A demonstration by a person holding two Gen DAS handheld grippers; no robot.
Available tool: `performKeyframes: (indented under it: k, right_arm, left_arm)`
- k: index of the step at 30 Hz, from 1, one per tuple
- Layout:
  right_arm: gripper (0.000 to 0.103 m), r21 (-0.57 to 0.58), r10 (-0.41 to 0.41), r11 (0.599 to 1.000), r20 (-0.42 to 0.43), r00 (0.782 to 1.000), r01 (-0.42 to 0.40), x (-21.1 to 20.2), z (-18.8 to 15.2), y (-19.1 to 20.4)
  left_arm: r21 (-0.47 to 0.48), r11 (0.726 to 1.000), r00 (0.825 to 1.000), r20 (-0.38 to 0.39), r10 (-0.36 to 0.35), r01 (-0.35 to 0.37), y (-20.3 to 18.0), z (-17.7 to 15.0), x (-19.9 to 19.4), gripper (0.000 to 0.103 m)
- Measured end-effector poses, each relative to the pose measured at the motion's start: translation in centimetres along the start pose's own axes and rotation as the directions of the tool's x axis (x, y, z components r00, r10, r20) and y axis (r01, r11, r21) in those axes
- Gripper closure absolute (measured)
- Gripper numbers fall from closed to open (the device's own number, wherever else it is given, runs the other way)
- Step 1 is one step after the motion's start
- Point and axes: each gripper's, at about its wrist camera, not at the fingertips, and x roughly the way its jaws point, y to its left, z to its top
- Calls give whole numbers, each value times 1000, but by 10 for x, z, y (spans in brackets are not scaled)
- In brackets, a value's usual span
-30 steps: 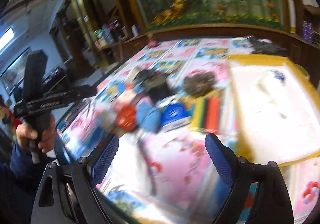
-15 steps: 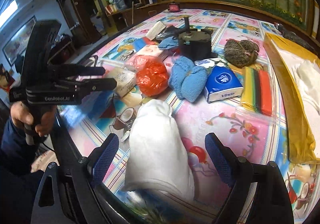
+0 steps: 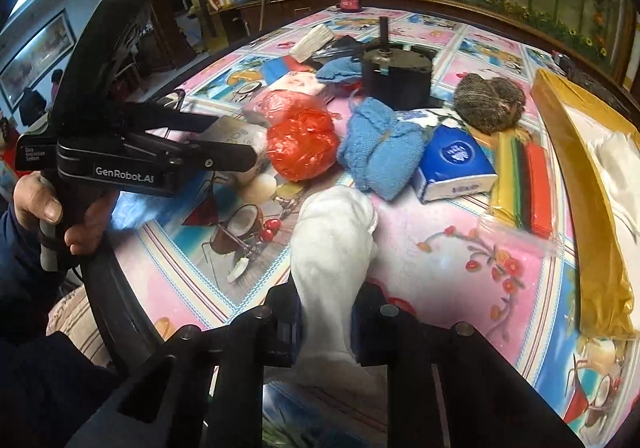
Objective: Organize soft objects
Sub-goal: 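Grasp the white sock with the right tool while the left tool grasps the wrapped tissue pack, then carry the white sock and tissue pack over the box with both tools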
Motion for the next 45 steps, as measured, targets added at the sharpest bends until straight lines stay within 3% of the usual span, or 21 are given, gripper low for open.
performKeyframes:
  k: [1, 3, 5, 8, 13, 18, 24, 30, 36, 45]
  right_arm:
    - [86, 16, 2, 1000, 5, 1000, -2, -3, -2, -3]
    - [86, 33, 14, 999, 13, 1000, -14, -4, -5, -4]
    - [85, 52, 25, 998, 22, 999, -26, -3, -6, -11]
    - [85, 75, 42, 996, 26, 999, -44, -5, -7, -16]
    - [85, 104, 44, 994, 35, 998, -47, -10, -12, -26]
    - [85, 126, 59, 990, 70, 996, -68, -23, -12, -35]
    - [86, 136, 51, 989, 88, 995, -63, -30, -15, -43]
    - [86, 147, 13, 988, 146, 989, -35, -59, -7, -62]
    - [85, 215, -40, 977, 227, 973, -10, -94, -2, -92]
    - [85, 310, -168, 948, 304, 938, 70, -150, -2, -145]
  left_arm:
    - [8, 1000, 1000, -2, -2, 2, -2, -2, -1, 25]
    - [54, 999, 1000, -14, 4, -3, -13, -7, -3, 37]
    - [89, 996, 1000, -21, -3, 5, -26, -13, -7, 38]
    - [101, 994, 999, -23, -27, 30, -34, -19, -13, 38]
    - [37, 998, 998, 35, -52, 51, -22, -17, -27, 38]
    - [44, 996, 993, 89, -79, 75, -30, -6, -41, 38]
    - [51, 995, 993, 78, -85, 82, -43, 4, -34, 38]
    - [116, 989, 986, 129, -103, 88, -69, 29, -47, 38]
    - [124, 988, 978, 174, -113, 92, -79, 56, -69, 38]
    - [144, 978, 967, 184, -174, 148, -110, 98, -74, 38]
